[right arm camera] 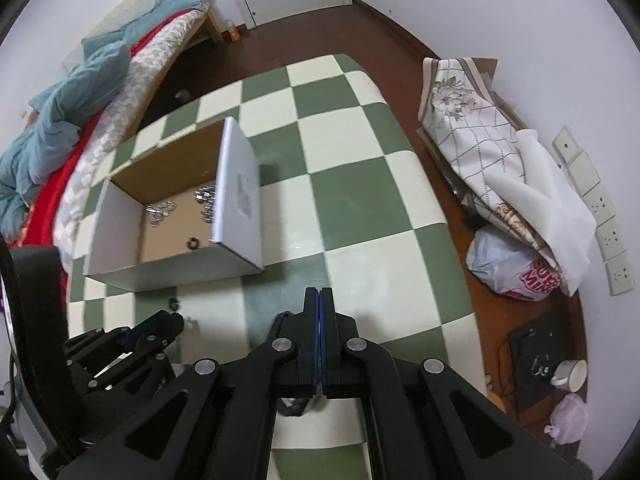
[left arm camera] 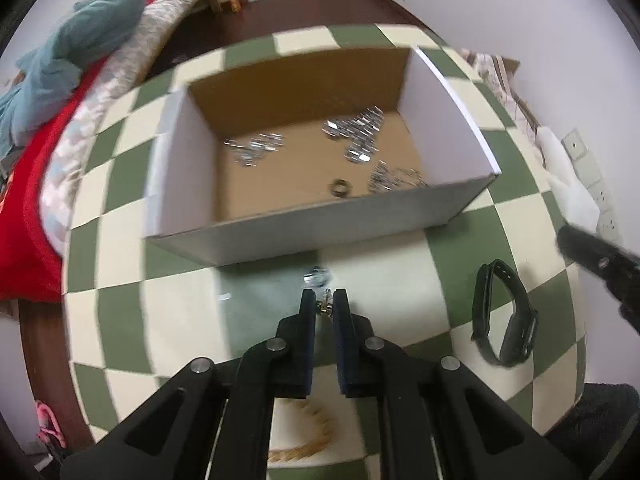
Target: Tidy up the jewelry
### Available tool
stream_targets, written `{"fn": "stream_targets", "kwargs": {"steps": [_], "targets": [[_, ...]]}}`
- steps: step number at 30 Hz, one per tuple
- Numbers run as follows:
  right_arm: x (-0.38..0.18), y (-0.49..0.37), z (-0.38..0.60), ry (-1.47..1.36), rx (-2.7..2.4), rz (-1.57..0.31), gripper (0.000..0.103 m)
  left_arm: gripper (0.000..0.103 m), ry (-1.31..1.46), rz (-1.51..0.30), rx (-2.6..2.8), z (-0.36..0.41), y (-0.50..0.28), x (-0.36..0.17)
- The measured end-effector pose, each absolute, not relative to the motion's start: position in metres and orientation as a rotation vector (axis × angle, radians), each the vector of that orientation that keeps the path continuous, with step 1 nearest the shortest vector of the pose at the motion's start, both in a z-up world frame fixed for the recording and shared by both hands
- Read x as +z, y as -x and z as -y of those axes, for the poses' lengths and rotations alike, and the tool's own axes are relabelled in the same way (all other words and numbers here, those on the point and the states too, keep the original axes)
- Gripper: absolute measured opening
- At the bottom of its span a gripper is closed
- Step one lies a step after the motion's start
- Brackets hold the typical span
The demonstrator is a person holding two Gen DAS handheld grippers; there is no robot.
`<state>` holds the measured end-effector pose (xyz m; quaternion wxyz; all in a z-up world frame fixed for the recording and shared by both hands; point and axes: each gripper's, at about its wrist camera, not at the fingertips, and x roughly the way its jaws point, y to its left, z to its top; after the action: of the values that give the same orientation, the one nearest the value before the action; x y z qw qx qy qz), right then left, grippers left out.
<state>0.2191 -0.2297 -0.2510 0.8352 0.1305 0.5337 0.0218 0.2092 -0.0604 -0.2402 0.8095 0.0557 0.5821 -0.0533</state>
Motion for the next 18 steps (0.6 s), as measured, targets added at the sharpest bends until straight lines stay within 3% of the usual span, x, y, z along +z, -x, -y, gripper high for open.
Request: {"fn": "stream_targets", "kwargs": {"steps": [5, 15, 18], "targets": [[-0.247, -0.214, 0.198, -0.36, 0.174, -1.131, 0.005, 0.006, -0.062, -1.22, -0.037, 0.007, -0.19, -0.22], [-0.284, -0.227, 0.098, -0.171, 0.228, -1.154, 0.009, 0.006, -0.046, -1.245, 0.079, -0.074, -0.182, -0.227], [-0.297, -0.227, 0.077, -0.118, 0.211, -1.165, 0.024, 0.006, -0.032, -1.243, 0.101, -0.091, -0.182, -0.228]]}}
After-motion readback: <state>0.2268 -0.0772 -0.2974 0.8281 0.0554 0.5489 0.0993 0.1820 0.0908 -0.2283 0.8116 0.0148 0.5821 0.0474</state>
